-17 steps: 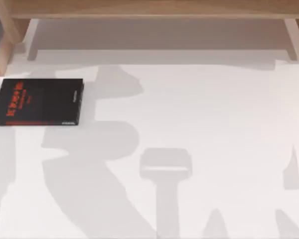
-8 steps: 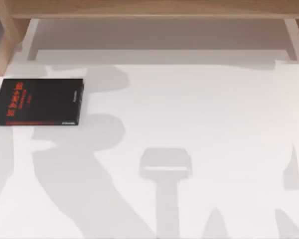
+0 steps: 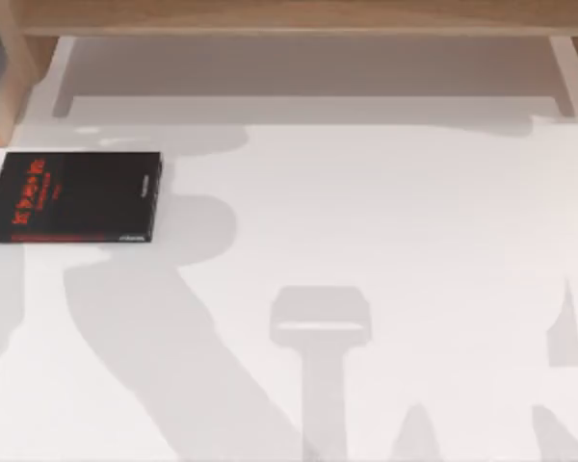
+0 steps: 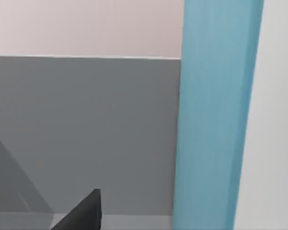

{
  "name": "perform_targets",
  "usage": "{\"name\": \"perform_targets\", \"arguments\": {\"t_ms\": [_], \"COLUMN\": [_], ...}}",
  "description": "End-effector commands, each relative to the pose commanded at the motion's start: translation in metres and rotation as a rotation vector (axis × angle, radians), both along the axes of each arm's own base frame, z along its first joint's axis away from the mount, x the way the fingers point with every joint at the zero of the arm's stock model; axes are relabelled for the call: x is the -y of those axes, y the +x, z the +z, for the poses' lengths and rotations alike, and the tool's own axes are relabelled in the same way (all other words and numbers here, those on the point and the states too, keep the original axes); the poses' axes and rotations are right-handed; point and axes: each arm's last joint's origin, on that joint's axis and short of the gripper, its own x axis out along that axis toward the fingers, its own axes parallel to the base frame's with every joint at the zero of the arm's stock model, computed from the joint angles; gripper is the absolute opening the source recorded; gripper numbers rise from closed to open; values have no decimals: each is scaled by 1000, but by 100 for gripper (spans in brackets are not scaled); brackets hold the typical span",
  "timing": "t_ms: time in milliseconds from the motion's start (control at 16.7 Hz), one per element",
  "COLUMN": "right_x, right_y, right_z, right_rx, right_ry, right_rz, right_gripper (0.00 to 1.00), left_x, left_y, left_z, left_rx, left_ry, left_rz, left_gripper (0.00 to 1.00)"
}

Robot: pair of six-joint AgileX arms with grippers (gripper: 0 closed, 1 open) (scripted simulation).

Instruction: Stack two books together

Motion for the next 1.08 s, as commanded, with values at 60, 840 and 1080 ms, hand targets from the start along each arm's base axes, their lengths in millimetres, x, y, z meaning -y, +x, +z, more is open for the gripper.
{"name": "perform_targets", "arguments": {"t_ms": [60,840,1080], "right_x": [0,0,0], "right_y": [0,0,0], "right_z": [0,0,0], "right_rx": [0,0,0], "right_ry": [0,0,0], "right_rz": [0,0,0], "right_gripper": [100,100,100], "left_x": [2,4,4], "left_y": [3,5,5], "left_z": [-2,-3,-3], "left_rx": [0,-1,-1], "left_ry": [0,0,0], "left_rz": [-1,-2,-2], "left_gripper": [100,32,2]}}
